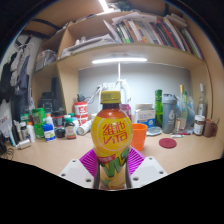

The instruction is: Pour water

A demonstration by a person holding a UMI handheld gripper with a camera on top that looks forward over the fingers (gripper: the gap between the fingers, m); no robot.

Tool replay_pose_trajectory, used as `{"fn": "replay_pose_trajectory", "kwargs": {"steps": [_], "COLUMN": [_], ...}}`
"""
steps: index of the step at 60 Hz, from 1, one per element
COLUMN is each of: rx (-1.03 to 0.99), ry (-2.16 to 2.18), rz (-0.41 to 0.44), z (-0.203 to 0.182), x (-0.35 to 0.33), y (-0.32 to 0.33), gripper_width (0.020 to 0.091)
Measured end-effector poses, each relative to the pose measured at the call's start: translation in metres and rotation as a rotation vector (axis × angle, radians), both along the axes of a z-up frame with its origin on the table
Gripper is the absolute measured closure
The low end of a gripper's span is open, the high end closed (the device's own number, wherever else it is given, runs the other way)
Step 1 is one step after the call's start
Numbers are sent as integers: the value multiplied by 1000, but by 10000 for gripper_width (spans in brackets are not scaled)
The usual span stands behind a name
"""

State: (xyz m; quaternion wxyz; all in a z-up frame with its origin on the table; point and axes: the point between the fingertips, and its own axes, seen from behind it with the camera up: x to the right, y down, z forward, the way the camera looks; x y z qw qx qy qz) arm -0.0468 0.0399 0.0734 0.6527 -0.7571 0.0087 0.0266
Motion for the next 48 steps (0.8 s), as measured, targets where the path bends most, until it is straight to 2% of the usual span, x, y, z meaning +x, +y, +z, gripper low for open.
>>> {"fn": "replay_pose_trajectory", "kwargs": {"steps": [6, 12, 20, 28, 35, 48], "rx": [-16, 3, -1, -99, -155, -248], "ry": [39, 205, 665, 1214, 1614, 2044], "rz": [61, 113, 186, 237, 247, 220], "z": [4, 36, 87, 112, 122, 124], "x": [-16, -35, -52, -54, -45, -27], "y": [11, 29, 62, 96, 115, 131], "gripper_width": [745, 747, 746, 748, 750, 748]}}
